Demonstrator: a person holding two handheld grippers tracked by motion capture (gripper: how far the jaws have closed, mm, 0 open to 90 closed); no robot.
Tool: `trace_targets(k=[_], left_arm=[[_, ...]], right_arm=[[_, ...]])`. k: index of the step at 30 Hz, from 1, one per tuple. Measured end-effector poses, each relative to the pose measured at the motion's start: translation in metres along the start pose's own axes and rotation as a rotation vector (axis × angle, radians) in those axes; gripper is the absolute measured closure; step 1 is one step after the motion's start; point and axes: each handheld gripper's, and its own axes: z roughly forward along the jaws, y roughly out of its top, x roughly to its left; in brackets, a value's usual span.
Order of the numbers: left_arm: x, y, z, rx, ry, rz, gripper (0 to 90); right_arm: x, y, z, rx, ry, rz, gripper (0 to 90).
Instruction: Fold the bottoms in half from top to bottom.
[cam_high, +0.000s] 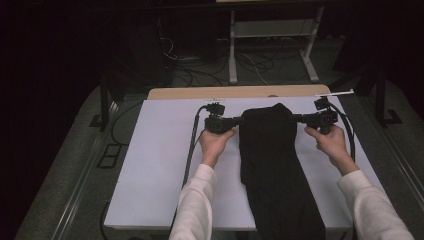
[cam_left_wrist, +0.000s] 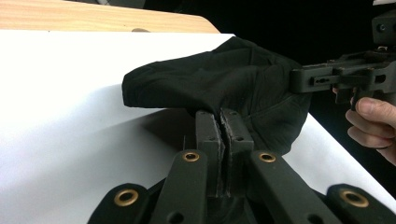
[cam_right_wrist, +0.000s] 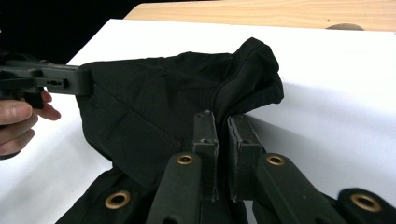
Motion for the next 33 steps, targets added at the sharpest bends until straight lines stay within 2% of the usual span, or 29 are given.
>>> trace_targets(k=[18,28,33], left_arm=[[-0.019,-0.006,-0.014,-0.005,-0.058,0.011,86.2],[-0.029,-0.016,-0.028,-0.025,-0.098,0.022,86.2],[-0.034,-0.024,-0.036,-0.030,-0.125,0.025,86.2]], right_arm=[[0.013,-0.015,-0.022,-0.031,0.014,0.010,82.0],[0.030,-0.028,-0.036,-0.043,0.038,-0.006,82.1],[0.039,-0.033,-0.041,-0.038,0.044,-0.029,82.1]])
